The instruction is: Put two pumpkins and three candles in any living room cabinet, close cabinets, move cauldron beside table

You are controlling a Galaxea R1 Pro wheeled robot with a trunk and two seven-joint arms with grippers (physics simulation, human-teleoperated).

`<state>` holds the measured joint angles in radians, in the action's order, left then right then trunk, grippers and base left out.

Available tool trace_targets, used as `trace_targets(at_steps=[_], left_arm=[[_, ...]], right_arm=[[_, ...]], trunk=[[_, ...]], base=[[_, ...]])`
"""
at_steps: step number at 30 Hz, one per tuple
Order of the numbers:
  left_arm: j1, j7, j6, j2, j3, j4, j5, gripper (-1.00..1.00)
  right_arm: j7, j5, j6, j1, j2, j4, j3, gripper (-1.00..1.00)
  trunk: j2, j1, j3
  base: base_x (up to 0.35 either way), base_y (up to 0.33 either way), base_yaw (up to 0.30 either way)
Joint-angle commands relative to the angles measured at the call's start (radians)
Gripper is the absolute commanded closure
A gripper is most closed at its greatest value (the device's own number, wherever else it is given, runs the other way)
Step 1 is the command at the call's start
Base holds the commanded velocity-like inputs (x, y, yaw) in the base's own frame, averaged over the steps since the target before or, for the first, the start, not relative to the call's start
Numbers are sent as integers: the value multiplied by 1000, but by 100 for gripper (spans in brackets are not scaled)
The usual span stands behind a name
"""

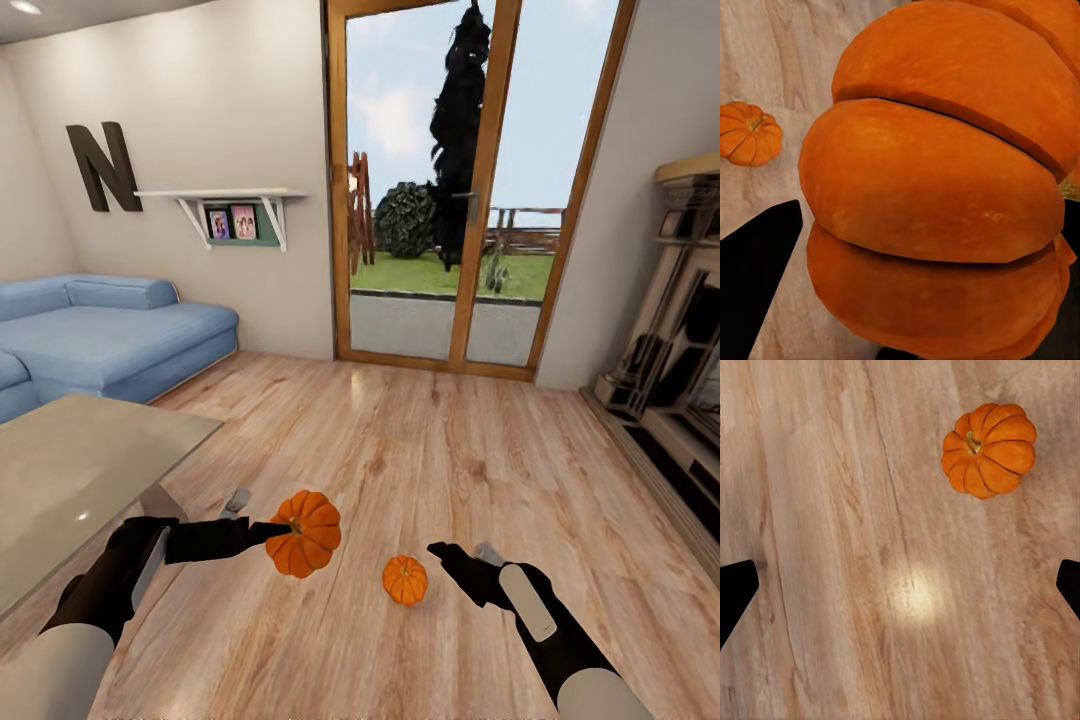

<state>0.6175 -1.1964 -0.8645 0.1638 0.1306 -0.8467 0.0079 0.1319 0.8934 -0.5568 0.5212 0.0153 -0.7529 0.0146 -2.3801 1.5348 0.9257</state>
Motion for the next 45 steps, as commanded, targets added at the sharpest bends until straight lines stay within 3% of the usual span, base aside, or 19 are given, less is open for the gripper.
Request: trace_targets(at_steps=[1, 5, 17, 25, 45], left_arm=[[0, -50, -10, 1, 1, 0, 0, 100], [-1, -120, -10, -1, 0, 0, -3, 100], [-4, -132, -10, -1, 0, 0, 0, 100], [-5, -137, -11, -3, 0, 0, -2, 100], [-5, -137, -11, -6, -2, 0, 0, 100]], right_arm=[[-5, 10, -3, 0, 0, -2, 1, -100], [-44, 7, -1, 0, 0, 12, 1, -100], [-49, 5, 3, 0, 0, 35, 2, -100], [-54, 7, 41, 0, 0, 55, 2, -100], [-55, 12, 46, 1, 1, 67, 7, -100]], trunk=[[-8, 4, 4], [-36, 19, 17], [-120, 65, 54], [-122, 69, 85], [-126, 78, 163]], base=[[0, 0, 0], [0, 0, 0], [0, 0, 0], [0, 0, 0], [0, 0, 0]])
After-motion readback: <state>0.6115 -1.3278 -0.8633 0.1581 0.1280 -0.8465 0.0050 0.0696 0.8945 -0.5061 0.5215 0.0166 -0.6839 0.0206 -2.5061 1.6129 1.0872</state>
